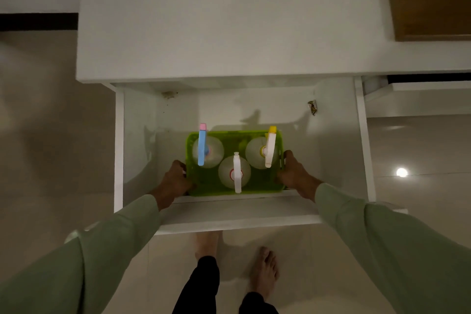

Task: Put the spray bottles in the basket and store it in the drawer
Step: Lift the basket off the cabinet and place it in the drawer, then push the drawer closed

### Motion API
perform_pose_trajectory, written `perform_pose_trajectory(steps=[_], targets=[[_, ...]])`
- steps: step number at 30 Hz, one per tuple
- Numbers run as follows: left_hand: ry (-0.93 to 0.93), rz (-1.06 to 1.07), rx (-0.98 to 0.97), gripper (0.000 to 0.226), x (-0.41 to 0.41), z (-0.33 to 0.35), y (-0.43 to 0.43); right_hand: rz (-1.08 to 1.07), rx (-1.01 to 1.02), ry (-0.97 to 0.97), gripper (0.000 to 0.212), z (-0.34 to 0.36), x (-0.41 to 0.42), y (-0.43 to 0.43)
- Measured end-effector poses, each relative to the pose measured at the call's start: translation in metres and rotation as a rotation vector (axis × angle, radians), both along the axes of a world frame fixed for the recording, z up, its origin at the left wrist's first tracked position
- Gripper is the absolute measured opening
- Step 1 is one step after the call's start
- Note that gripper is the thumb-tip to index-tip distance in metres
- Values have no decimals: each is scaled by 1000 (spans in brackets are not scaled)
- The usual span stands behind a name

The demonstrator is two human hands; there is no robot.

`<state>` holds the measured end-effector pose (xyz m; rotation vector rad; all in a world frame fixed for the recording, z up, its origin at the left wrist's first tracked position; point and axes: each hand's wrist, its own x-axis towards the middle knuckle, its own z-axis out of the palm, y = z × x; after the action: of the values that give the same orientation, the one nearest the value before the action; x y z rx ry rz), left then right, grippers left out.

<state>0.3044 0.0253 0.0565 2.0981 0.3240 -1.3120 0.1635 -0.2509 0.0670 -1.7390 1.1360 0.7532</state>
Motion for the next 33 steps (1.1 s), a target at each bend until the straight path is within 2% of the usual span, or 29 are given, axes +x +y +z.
perform_pose_trajectory(steps=[3,6,9,12,14,16,18,20,22,25,27,29,31,33], targets=[[-17,10,3,61,0,16,-2,-58,-4,-10,75,19,3,-1],[-131,90,-12,77,-5,48,1,-120,-55,-78,75,48,-2,-1],[-337,145,-30,61,-26,97,8,-229,-133,-169,63,87,-18,8],[-406,238,-150,43,-53,147,10,-353,-190,-359,48,128,-42,27],[-399,345,-233,32,-71,170,9,-418,-264,-479,43,149,-61,45],[-352,534,-284,22,-91,187,10,-485,-421,-548,39,167,-82,61],[-270,748,-293,16,-108,195,12,-607,-583,-549,33,173,-101,75],[-200,953,-221,14,-119,194,14,-803,-642,-490,32,171,-112,83],[-153,1139,-103,29,-124,190,13,-1087,-516,-419,35,167,-116,86],[-36,1292,-100,55,-126,187,12,-1439,-50,-332,48,160,-113,79],[52,1293,-228,61,-121,186,10,-1510,189,-357,63,158,-108,75],[99,1289,-379,59,-112,188,9,-1558,336,-425,70,157,-100,72],[135,1316,-469,64,-102,191,7,-1589,407,-466,71,158,-91,69],[173,1368,-493,77,-93,193,6,-1586,419,-459,72,158,-84,66]])
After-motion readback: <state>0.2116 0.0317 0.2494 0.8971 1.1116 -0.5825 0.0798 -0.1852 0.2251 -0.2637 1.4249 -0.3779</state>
